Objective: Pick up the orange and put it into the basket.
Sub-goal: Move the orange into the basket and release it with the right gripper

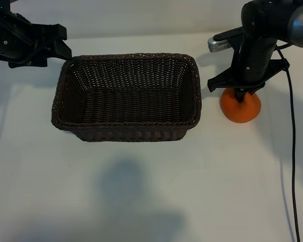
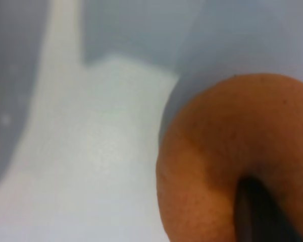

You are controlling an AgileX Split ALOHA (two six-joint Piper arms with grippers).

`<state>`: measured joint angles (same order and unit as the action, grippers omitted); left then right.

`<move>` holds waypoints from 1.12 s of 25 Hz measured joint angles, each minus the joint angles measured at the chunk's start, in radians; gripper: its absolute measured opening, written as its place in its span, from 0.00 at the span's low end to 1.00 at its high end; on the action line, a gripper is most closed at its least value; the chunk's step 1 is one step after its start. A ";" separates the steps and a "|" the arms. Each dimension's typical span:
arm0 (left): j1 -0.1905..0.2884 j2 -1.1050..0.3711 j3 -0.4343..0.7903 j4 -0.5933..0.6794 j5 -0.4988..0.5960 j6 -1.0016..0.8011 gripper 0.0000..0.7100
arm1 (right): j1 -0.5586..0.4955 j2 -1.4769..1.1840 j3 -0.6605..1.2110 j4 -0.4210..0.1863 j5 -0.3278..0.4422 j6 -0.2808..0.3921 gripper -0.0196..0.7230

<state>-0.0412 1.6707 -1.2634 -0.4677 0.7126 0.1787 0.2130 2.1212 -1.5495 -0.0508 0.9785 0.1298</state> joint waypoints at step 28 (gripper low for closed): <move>0.000 0.000 0.000 -0.002 0.001 -0.001 0.83 | 0.000 -0.309 -0.004 0.013 0.044 -0.026 0.12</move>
<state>-0.0412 1.6707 -1.2634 -0.4696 0.7138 0.1775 0.2130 1.8122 -1.5535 -0.0379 1.0228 0.1035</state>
